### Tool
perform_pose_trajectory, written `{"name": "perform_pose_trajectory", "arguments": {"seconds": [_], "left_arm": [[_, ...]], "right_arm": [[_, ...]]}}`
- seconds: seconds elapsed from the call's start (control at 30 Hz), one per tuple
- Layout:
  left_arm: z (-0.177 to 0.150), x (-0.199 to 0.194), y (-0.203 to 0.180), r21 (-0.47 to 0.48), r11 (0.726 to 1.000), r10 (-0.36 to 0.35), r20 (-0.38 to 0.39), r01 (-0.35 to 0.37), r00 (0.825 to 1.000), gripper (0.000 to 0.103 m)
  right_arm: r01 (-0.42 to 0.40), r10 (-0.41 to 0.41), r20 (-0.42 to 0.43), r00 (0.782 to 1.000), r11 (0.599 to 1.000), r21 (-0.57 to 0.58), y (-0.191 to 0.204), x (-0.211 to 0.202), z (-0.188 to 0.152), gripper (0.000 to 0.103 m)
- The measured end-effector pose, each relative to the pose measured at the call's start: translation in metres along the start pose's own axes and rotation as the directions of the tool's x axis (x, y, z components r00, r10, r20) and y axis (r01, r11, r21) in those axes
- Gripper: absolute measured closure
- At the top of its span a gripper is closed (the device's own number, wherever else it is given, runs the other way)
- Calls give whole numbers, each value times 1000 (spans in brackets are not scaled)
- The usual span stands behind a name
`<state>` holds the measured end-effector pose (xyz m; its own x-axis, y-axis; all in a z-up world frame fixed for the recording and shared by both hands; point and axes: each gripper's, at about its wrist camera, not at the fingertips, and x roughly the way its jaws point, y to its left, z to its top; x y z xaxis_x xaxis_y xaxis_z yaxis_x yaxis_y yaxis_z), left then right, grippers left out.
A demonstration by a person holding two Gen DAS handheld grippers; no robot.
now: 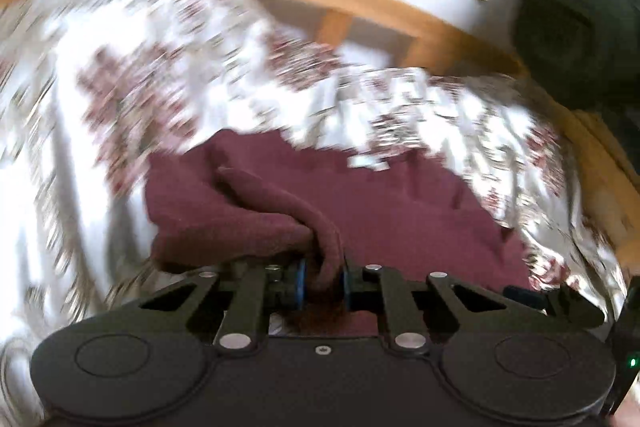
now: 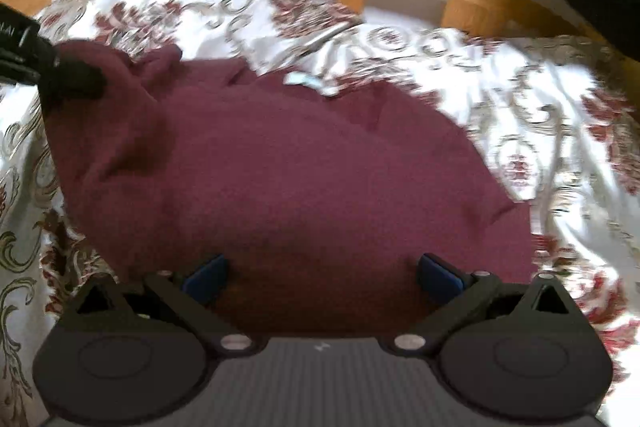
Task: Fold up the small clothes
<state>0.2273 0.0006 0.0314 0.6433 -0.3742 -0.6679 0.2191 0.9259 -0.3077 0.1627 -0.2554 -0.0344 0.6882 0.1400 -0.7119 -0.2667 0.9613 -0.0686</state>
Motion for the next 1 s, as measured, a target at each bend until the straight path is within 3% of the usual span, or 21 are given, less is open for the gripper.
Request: {"name": "perform_pose_trajectory", "arguments": {"seconds": [0.17, 0.3, 0.37, 0.47, 0.6, 0.7, 0.77, 0.83, 1.0], "left_arm": [[12, 7, -68, 192, 980, -47, -19, 49, 999, 87], [2, 19, -125, 330, 938, -94, -67, 111, 993, 87], [-8, 26, -145, 367, 918, -119, -103, 149, 988, 87], [-28, 42, -167, 398, 898, -127, -172, 187, 977, 86], [-50, 60, -178, 420, 890, -82, -234, 177, 969, 83], [-56, 57, -174, 383, 899, -117, -254, 211, 960, 66], [-56, 51, -166, 339, 905, -171, -264, 258, 949, 44], [-57, 45, -162, 302, 901, -229, -278, 311, 933, 32], [-60, 26, -152, 296, 880, -286, -296, 372, 911, 28]], "right_arm": [[86, -91, 52, 994, 991, 99, -55, -28, 0, 0], [258, -272, 73, 960, 954, 153, -102, -45, -7, 0], [297, -315, 66, 947, 934, 198, -125, -51, -13, 0], [300, -326, 53, 944, 913, 275, -150, -59, -23, 0], [256, -293, 46, 955, 894, 369, -171, -63, -30, 0], [226, -266, 51, 963, 893, 389, -172, -61, -30, 0], [222, -259, 49, 965, 899, 378, -167, -58, -26, 0], [225, -258, 45, 965, 906, 360, -162, -53, -23, 0], [240, -261, 19, 965, 911, 336, -155, -46, -22, 0]]}}
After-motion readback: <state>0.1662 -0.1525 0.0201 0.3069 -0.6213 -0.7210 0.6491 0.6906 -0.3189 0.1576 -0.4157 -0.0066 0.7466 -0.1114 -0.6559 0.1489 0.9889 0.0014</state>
